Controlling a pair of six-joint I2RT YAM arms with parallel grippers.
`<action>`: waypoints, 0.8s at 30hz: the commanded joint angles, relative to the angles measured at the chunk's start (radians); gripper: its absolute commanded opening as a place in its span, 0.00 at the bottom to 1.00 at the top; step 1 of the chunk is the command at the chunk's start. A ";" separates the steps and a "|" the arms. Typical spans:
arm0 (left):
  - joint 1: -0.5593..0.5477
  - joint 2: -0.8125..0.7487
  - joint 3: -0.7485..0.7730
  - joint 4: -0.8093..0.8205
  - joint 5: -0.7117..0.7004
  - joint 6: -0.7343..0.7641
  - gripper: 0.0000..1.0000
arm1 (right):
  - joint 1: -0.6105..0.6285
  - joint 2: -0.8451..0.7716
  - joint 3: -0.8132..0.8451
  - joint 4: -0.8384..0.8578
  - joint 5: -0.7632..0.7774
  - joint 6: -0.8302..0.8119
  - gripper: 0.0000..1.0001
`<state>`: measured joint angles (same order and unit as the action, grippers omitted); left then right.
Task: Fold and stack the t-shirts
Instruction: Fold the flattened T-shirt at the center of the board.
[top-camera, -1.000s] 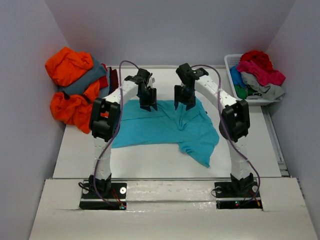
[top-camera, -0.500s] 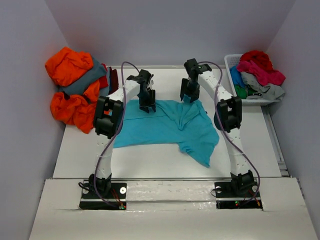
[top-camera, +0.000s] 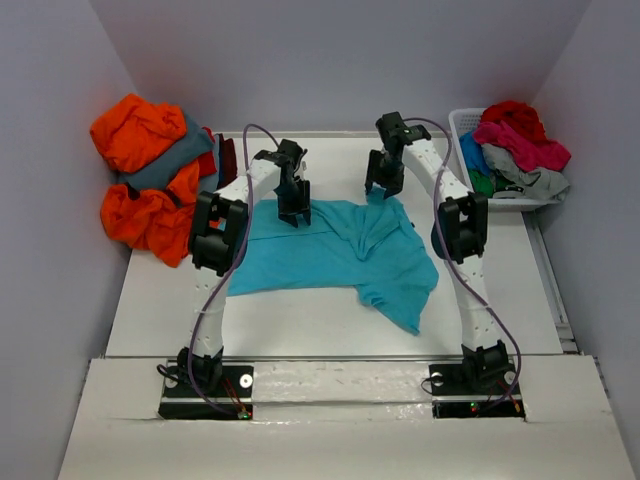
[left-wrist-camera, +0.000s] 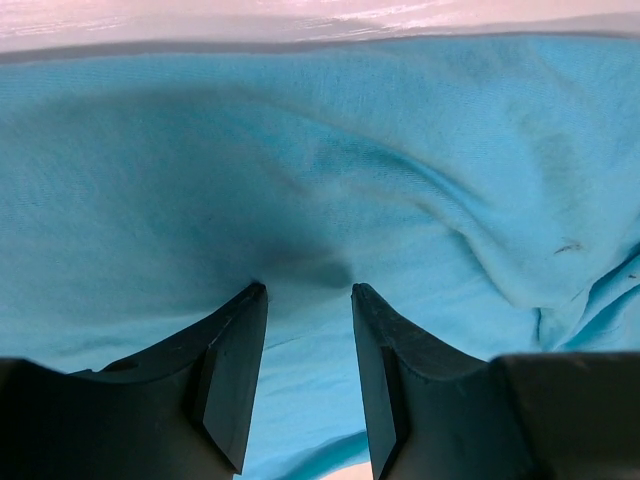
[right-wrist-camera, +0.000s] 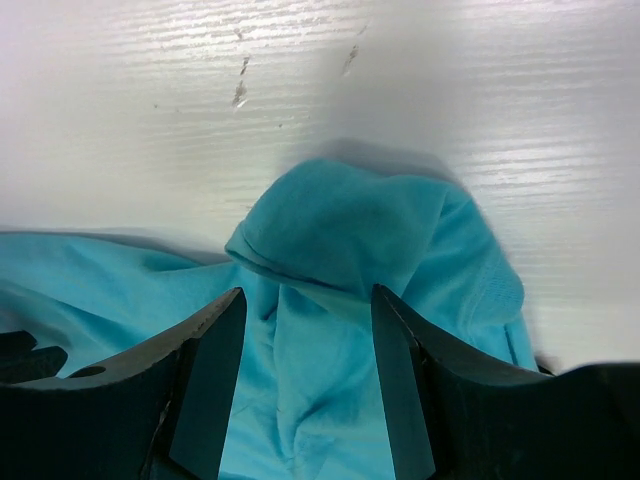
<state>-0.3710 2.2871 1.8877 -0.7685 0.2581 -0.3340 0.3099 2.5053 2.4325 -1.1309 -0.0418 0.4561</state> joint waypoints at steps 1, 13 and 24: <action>0.001 0.006 0.045 -0.037 -0.003 -0.002 0.52 | -0.018 -0.048 0.045 0.045 0.008 -0.020 0.59; 0.001 0.006 0.044 -0.045 -0.006 0.003 0.52 | -0.029 -0.016 0.043 0.071 -0.081 -0.004 0.58; 0.001 0.012 0.042 -0.040 -0.003 -0.002 0.52 | -0.029 -0.023 -0.033 0.099 -0.164 0.004 0.57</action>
<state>-0.3710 2.2936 1.9007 -0.7799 0.2581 -0.3347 0.2810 2.5126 2.4203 -1.0847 -0.1589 0.4530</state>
